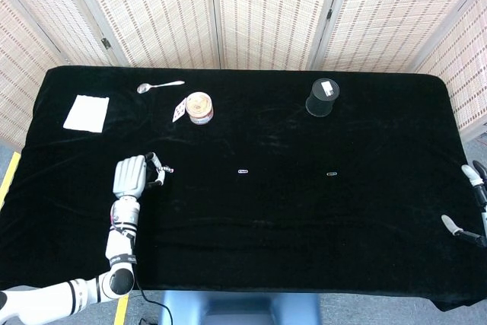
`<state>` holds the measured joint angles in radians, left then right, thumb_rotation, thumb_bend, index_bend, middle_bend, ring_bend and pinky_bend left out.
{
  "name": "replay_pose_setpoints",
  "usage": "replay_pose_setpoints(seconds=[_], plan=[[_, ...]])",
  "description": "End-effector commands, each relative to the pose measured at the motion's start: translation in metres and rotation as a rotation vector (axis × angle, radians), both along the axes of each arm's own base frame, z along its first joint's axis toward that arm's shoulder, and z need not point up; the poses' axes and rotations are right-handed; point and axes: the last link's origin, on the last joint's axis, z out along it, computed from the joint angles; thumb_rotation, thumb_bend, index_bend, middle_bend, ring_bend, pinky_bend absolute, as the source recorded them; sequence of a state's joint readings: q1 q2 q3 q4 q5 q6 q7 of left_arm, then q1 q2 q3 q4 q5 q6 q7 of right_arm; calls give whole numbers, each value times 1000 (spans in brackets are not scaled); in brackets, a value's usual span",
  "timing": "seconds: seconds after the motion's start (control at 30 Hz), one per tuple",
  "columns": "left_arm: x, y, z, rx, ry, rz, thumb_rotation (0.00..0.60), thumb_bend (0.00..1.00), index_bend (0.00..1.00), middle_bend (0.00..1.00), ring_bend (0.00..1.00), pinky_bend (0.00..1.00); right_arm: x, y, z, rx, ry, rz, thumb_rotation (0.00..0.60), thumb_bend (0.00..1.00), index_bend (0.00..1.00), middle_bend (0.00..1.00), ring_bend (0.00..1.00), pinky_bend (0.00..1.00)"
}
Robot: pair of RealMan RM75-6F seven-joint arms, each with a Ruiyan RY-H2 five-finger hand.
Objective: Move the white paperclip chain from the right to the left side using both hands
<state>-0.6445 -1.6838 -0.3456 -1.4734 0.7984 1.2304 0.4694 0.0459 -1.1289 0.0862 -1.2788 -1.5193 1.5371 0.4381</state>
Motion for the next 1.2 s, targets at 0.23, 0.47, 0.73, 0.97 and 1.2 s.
replay_pose_setpoints(seconds=[0.23, 0.47, 0.73, 0.97, 1.2], plan=[[-18, 5, 3, 4, -10, 39, 600, 681, 805, 1000, 1000, 1000, 1, -3, -4, 6, 10, -1, 600, 251, 21, 0, 0, 0], [-24, 8, 3, 3, -16, 50, 600, 681, 805, 1000, 1000, 1000, 1, -5, -7, 13, 16, -9, 600, 252, 22, 0, 0, 0], [-29, 11, 2, -3, -17, 60, 600, 681, 805, 1000, 1000, 1000, 1, -8, -8, 19, 20, -15, 600, 251, 22, 0, 0, 0], [-31, 11, 0, -9, -13, 63, 600, 681, 805, 1000, 1000, 1000, 1, -9, -9, 21, 23, -18, 600, 252, 23, 0, 0, 0], [-30, 11, 1, -2, -18, 59, 600, 681, 805, 1000, 1000, 1000, 0, -11, -8, 20, 23, -19, 600, 251, 24, 0, 0, 0]])
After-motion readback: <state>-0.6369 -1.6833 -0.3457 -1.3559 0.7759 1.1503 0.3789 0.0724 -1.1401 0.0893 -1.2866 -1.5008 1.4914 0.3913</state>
